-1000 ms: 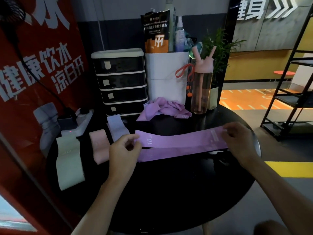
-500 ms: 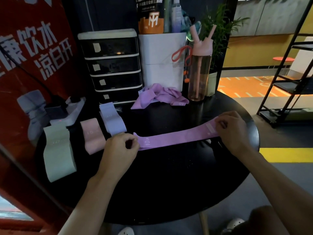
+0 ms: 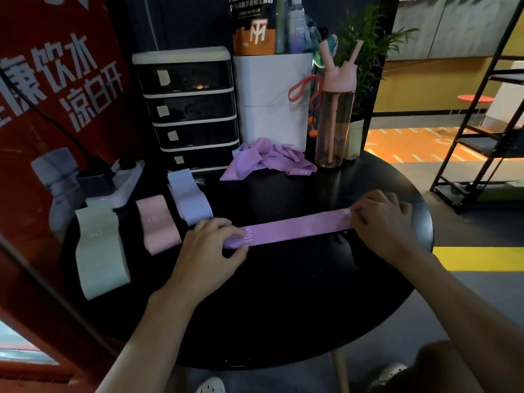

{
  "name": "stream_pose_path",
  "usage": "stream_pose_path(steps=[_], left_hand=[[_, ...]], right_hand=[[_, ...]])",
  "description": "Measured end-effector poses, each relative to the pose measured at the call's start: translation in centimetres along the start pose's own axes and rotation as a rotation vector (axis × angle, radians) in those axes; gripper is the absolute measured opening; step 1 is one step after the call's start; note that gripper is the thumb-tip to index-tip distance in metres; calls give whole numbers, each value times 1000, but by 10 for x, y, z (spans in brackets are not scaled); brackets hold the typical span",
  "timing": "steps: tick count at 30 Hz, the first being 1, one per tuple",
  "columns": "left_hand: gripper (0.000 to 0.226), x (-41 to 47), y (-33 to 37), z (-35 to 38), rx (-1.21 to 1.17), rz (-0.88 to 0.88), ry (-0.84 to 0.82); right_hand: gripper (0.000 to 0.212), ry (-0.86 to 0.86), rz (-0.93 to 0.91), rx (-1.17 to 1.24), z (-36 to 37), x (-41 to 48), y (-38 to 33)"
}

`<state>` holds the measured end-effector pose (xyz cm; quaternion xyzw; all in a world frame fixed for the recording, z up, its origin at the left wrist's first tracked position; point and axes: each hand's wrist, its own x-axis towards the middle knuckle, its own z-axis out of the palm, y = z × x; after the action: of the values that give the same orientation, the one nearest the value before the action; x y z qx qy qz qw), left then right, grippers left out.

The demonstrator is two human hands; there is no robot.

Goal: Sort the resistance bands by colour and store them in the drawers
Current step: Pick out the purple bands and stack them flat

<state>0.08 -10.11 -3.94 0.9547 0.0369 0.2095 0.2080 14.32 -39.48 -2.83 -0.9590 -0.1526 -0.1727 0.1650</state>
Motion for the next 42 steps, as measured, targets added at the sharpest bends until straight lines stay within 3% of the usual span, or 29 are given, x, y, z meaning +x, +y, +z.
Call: stream_pose_path(steps=[3,7,11,16,23,26,30,35,42], left_hand=[[21,-1,0,1,34,30,18],[27,23,24,-9,40,111,144],[26,77,52,-8,-120,122,-8],[12,157,61,36,-82,78,-170],[20,229,36,104,-74,-11,-94],[17,240,30,117,-86,-34,-72],[33,242,31,123,-130,-28,-37],[18,235,39,115,-219,-1,77],[15,209,47,71,-352,33,71]], right_hand=[[15,32,-35,-51,-1,-1,-3],[12,40,-133,57,-1,12,-28],[23,-34,-113,71,15,26,-52],[29,-96,-122,-23,33,29,-49],[28,-89,-148,-8,43,32,-43],[27,-73,-149,-1,46,32,-43],[27,-68,-152,1,47,32,-42],[27,-72,-154,9,45,31,-43],[26,-87,-154,33,40,30,-43]])
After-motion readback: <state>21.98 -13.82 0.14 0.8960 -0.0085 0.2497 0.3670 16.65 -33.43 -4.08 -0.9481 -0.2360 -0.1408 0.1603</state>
